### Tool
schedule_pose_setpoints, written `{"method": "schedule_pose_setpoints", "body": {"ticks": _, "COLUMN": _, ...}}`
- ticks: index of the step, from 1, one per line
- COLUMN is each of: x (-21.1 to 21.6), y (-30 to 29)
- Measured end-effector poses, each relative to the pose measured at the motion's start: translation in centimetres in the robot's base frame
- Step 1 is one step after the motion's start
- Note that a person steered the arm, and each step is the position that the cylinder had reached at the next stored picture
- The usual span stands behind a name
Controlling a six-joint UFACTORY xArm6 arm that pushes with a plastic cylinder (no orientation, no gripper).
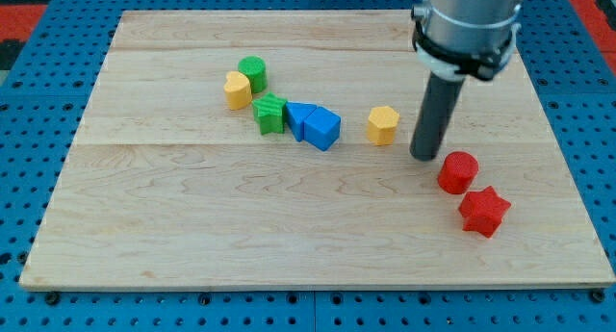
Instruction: Move the yellow hexagon towards the green circle
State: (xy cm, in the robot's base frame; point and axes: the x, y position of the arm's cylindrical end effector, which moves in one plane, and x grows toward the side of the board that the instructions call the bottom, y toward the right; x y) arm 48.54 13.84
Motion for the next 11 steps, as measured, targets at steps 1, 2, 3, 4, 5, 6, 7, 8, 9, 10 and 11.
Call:
{"method": "schedule_pose_setpoints", "body": {"ticks": 1, "x": 2.0, "y": 3.0}}
{"method": "schedule_pose_setpoints", "body": {"ticks": 2, "x": 1.5, "y": 3.0}}
{"method": "schedule_pose_setpoints", "body": {"ticks": 3, "x": 1.5, "y": 3.0}}
{"method": "schedule_pose_setpoints", "body": {"ticks": 4, "x": 0.8, "y": 1.8}}
{"method": "schedule_pose_setpoints", "body": {"ticks": 5, "x": -1.6, "y": -2.9}}
{"method": "schedule_pose_setpoints", "body": {"ticks": 6, "x": -4.1, "y": -2.2}}
{"method": "schedule_pose_setpoints", "body": {"ticks": 7, "x": -6.3, "y": -6.4}}
{"method": "schedule_pose_setpoints", "body": {"ticks": 8, "x": -8.8, "y": -9.2}}
{"method": "schedule_pose_setpoints", "body": {"ticks": 9, "x": -12.2, "y": -9.8}}
{"method": "schedule_pose_setpoints", "body": {"ticks": 10, "x": -14.0, "y": -11.0}}
{"method": "schedule_pose_setpoints", "body": {"ticks": 11, "x": -16.3, "y": -10.0}}
